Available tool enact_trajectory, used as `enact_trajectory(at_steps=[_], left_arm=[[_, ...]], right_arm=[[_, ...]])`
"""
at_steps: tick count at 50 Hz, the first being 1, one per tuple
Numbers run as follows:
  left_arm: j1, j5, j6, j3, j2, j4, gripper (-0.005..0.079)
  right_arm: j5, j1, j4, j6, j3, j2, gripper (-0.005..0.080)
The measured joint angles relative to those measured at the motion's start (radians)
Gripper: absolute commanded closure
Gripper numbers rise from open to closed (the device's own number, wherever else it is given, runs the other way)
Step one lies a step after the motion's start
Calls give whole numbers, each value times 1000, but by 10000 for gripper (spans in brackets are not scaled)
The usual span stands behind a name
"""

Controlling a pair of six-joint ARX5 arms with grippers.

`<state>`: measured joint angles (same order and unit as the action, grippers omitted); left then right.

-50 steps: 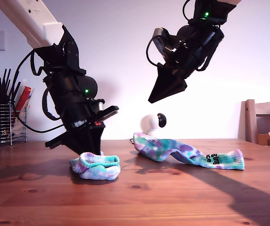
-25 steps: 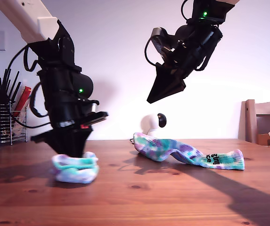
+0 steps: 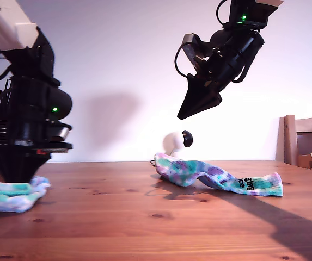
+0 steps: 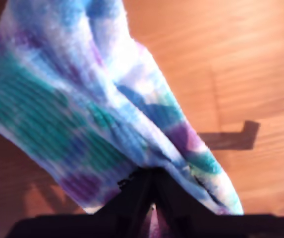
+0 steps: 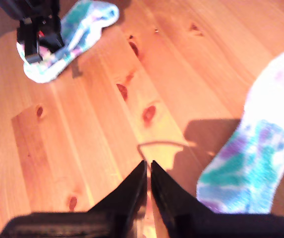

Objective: Fold the socks in front of you. After folding them, place them to the left side.

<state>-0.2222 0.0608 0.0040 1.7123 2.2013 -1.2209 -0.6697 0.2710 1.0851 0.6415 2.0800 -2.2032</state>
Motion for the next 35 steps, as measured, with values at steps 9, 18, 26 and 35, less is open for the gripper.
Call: enact_trajectory(at_steps=[9, 18, 26, 35], left_arm=[[-5, -15, 3, 0, -1, 2, 762], [-5, -63, 3, -9, -29, 44, 762], [-5, -130, 3, -6, -105, 54, 762], [-5, -252, -3, 46, -183, 150, 762]], right_arm=[[0, -11, 0, 0, 0, 0, 764], [0, -14, 8, 0, 0, 0, 764], [0, -14, 5, 0, 0, 0, 764], [0, -14, 4, -3, 0, 0, 764]])
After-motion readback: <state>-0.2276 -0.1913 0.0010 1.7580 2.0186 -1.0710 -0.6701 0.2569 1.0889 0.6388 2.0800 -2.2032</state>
